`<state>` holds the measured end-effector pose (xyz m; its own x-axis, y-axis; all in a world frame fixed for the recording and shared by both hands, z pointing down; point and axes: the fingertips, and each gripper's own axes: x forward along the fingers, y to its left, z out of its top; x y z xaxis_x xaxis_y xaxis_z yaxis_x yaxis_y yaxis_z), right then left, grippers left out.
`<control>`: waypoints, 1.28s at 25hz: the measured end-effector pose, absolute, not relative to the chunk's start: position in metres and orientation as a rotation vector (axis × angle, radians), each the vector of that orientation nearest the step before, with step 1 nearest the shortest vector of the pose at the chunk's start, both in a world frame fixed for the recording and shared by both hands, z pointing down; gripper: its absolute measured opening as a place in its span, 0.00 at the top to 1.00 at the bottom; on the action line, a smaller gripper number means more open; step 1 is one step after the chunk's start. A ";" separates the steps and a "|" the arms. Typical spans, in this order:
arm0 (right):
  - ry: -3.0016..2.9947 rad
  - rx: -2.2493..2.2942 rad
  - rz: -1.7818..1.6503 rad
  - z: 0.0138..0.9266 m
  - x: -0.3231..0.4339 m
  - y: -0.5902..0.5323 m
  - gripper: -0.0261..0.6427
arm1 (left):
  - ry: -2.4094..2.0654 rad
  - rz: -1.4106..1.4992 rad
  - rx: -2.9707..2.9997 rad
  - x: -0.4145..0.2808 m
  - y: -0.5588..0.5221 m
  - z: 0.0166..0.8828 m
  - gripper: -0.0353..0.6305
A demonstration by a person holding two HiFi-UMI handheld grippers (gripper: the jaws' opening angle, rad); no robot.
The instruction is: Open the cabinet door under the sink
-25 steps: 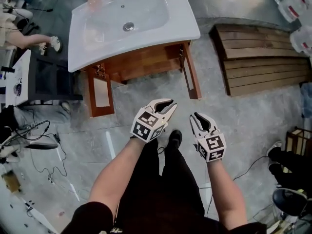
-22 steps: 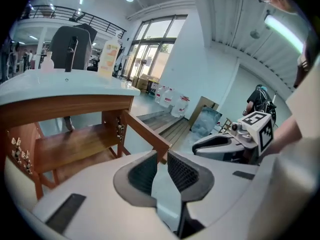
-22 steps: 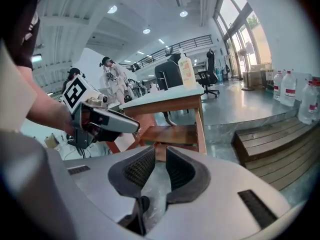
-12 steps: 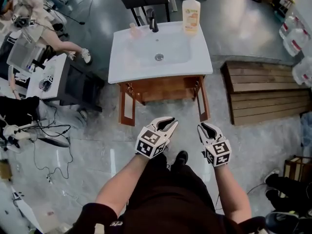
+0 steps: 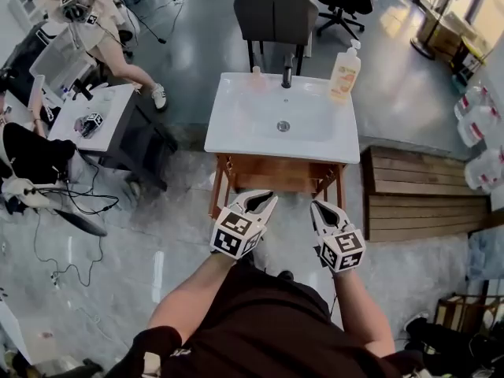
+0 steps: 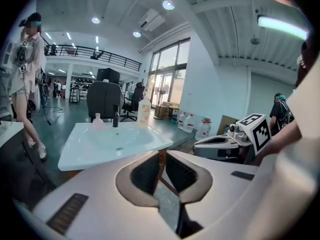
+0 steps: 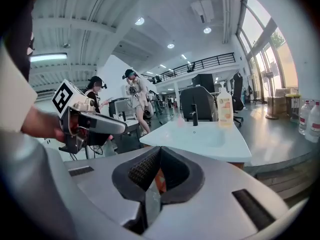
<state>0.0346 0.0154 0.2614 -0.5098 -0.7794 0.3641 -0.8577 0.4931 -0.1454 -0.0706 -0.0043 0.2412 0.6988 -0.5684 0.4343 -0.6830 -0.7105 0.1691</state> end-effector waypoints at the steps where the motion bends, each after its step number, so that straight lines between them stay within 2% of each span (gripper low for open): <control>1: -2.500 1.385 0.434 0.253 0.024 0.008 0.94 | -1.012 0.492 2.581 -0.084 -0.013 0.236 0.87; 10: -2.564 1.422 0.348 0.184 -0.051 -0.051 0.94 | -1.128 0.382 2.553 -0.186 -0.072 0.205 0.88; 16: -2.626 1.419 0.226 0.140 -0.072 -0.064 0.94 | -1.193 0.354 2.570 -0.215 -0.094 0.178 0.88; 32: -2.807 1.352 -0.065 0.042 0.004 -0.067 0.94 | -1.459 0.252 2.696 -0.153 -0.098 0.066 0.89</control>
